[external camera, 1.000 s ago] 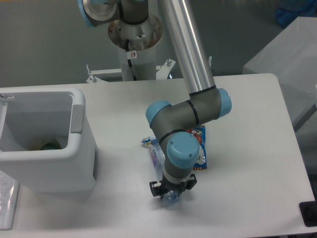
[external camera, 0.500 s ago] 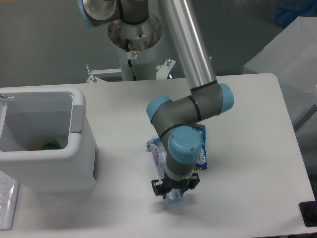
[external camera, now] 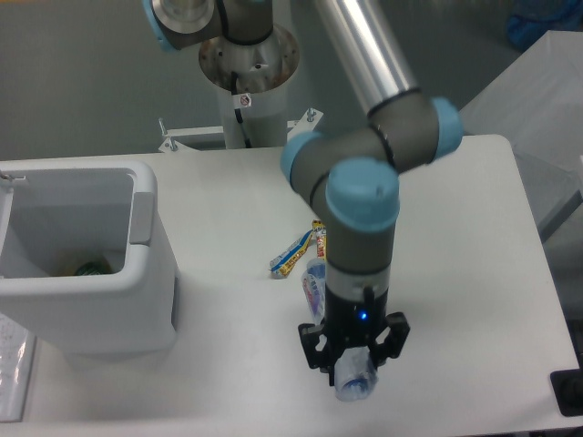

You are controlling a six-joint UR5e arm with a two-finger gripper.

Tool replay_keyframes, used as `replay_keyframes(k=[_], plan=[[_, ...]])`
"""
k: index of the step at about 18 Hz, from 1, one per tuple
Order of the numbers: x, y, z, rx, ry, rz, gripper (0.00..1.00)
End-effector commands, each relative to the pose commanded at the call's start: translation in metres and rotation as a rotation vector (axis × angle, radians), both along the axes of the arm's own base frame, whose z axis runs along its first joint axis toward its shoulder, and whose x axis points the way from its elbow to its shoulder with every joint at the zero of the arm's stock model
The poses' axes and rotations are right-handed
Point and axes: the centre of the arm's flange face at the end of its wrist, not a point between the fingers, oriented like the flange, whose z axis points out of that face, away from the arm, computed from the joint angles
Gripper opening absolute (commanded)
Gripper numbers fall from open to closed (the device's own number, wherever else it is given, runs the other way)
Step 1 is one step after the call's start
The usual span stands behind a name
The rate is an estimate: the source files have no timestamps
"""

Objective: Place the trash in the trash can
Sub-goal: 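Lift the bottle and carry it over the white trash bin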

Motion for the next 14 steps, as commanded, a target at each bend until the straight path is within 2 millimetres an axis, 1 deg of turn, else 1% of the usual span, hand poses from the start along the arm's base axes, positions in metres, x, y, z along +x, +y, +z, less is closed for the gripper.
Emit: replay_keyframes(k=[1,3,4,5,6,7,9,10,11,14], plan=[[0.008,0.001,0.012,0.036,0.020,-0.018,0.60],[0.024,-0.003,0.042,0.085,0.047,-0.036,0.60],[0.035,-0.001,0.055,0.112,0.050,-0.058,0.60],[0.052,0.001,0.068,0.136,0.051,-0.089,0.60],[0.067,-0.002,0.085,0.155,0.066,-0.104,0.60],[0.080,-0.003,0.094,0.164,0.074,-0.118,0.60],[0.114,0.005,0.108,0.180,0.084,-0.163,0.60],[0.129,0.005,0.112,0.182,0.085,-0.180,0.60],[0.139,0.002,0.119,0.191,0.091,-0.189,0.60],[0.176,0.013,0.129,0.204,0.095,-0.243,0.60]])
